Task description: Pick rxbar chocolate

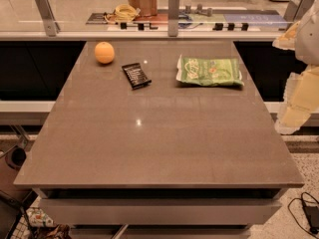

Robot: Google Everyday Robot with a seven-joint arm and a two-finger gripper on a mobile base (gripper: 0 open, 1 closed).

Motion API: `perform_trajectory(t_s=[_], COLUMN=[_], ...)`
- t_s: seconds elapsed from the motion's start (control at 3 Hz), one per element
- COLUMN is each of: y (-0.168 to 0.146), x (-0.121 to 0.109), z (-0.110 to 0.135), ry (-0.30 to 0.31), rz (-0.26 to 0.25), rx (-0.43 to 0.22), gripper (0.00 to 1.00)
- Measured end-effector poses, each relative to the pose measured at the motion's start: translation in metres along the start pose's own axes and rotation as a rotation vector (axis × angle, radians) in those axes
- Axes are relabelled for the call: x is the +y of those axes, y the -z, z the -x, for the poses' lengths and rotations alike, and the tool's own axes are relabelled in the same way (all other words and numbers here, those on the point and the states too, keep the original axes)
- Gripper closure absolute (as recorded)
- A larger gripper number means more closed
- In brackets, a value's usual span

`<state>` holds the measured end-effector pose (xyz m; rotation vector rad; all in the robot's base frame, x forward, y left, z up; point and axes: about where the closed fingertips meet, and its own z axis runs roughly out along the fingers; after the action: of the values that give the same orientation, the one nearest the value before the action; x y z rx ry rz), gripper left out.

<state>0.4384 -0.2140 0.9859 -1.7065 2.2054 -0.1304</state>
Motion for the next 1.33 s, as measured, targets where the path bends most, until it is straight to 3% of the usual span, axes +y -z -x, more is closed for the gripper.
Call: perform_trajectory(t_s=[0.67,1.0,1.33], y=[-0.002,-0.01,-0.021], x=[-0.004,-0.007,-0.005], z=[0.006,0.024,0.049], ry=[-0.025,-0.091,-0.192], rz=[-0.012,-0.028,-0.05], rx=[-0.035,-0.126,-0.26], gripper=[0.0,0.0,0.0])
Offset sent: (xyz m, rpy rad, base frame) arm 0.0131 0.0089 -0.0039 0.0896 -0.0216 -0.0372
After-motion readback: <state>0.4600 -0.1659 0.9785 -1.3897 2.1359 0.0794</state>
